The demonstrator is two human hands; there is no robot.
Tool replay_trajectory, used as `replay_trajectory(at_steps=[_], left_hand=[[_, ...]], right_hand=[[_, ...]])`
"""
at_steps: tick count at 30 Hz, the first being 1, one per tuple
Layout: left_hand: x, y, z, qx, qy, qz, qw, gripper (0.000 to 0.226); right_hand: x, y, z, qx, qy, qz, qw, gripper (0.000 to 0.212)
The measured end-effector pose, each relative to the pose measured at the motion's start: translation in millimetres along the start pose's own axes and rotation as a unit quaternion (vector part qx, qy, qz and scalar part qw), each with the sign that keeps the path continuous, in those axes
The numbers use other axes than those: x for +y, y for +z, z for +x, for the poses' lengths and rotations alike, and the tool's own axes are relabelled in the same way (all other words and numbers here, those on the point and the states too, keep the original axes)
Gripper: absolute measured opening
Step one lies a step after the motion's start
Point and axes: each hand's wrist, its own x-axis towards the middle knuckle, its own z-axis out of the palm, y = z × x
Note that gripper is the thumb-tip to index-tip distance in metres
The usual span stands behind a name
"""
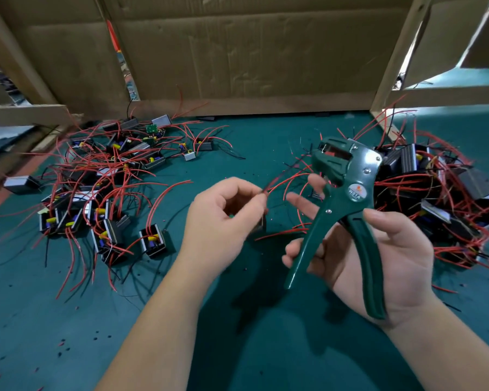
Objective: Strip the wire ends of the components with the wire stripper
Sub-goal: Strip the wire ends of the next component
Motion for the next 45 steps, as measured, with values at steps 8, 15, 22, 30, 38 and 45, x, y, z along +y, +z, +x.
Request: replay_trajectory(at_steps=[8, 15, 22, 30, 38, 45], left_hand=[[-5.2, -3.3, -5.5, -0.086, 0.073, 0.228, 0.967, 0.011], [1.6, 5.2, -6.1, -0.076, -0.017, 0.046, 0.996, 0.010], [10.9, 5.0, -2.0, 0.008, -0.099, -0.126, 0.987, 0.024], [12.3, -5.3, 4.1, 0.012, -0.115, -0.215, 0.970, 0.034], [10.0, -5.1, 5.5, 0.034, -0.106, -0.192, 0.975, 0.016], [10.3, -7.4, 3.3, 0.034, -0.049, -0.124, 0.990, 0.018]], right_hand=[[-1.7, -4.6, -0.3, -0.001, -0.015, -0.023, 1.000, 0.087], [0.0, -3.1, -0.6, 0.009, 0.001, -0.022, 1.000, 0.092], [1.5, -4.3, 0.4, -0.009, 0.028, -0.017, 0.999, 0.082], [10.9, -2.3, 1.7, 0.012, 0.129, -0.081, 0.988, 0.081], [9.8, 0.0, -2.8, -0.088, 0.138, -0.045, 0.986, 0.051], [9.2, -0.4, -4.1, -0.067, 0.133, -0.084, 0.985, 0.044]])
